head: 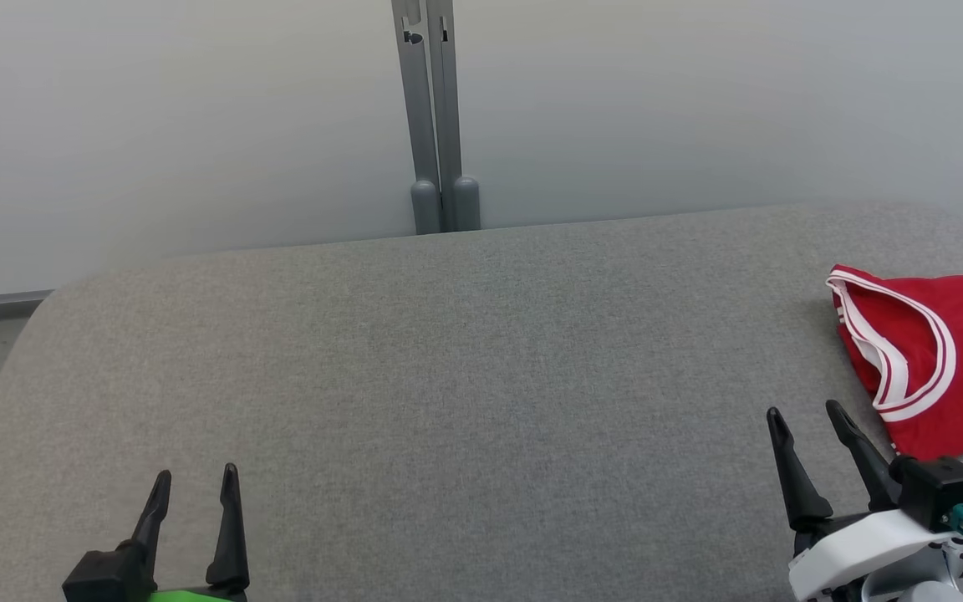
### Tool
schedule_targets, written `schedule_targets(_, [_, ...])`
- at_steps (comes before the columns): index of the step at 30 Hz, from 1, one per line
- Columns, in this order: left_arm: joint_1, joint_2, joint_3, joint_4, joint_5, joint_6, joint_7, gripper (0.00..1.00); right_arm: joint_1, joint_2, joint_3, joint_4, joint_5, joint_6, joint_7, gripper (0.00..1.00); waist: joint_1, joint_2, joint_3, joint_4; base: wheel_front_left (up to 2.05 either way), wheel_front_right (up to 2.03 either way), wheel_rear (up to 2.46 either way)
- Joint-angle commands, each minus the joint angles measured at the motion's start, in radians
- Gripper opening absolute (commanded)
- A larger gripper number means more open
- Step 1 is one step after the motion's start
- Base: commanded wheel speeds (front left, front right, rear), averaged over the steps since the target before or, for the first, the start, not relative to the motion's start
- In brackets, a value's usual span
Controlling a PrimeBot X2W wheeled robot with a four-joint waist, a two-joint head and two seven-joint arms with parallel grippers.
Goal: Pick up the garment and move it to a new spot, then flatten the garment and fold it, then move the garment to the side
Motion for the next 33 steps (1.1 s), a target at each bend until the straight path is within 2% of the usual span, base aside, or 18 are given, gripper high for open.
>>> schedule_targets(1, [-0.017, -0.003, -0.003, 0.007, 0.002, -0.004, -0.002, 1.0, -0.003, 0.001, 0.001, 0.003, 0.0, 0.0, -0.002, 1.0, 0.0001, 0.0, 0.0, 0.0, 0.0, 0.0, 0.0])
schedule_targets(2, [0.0, -0.003, -0.006, 0.011, -0.001, -0.002, 0.0, 0.0, 0.001, 0.002, 0.001, 0.006, 0.0, 0.0, 0.0, 0.0, 0.0001, 0.0, 0.0, 0.0, 0.0, 0.0, 0.0])
schedule_targets(6, [0.012, -0.013, -0.004, 0.044, -0.018, -0.002, 0.014, 0.0, 0.017, 0.017, 0.001, 0.031, 0.018, 0.0, 0.007, 0.0, 0.0001, 0.0, 0.001, 0.0, 0.0, 0.0, 0.0])
schedule_targets(33, [-0.059, -0.024, 0.031, 0.033, -0.465, -0.008, 0.132, 0.0, -0.034, 0.068, -0.075, 0.028, 0.43, 0.0, 0.129, 0.0, 0.0001, 0.0, 0.023, 0.0, 0.0, 0.0, 0.0])
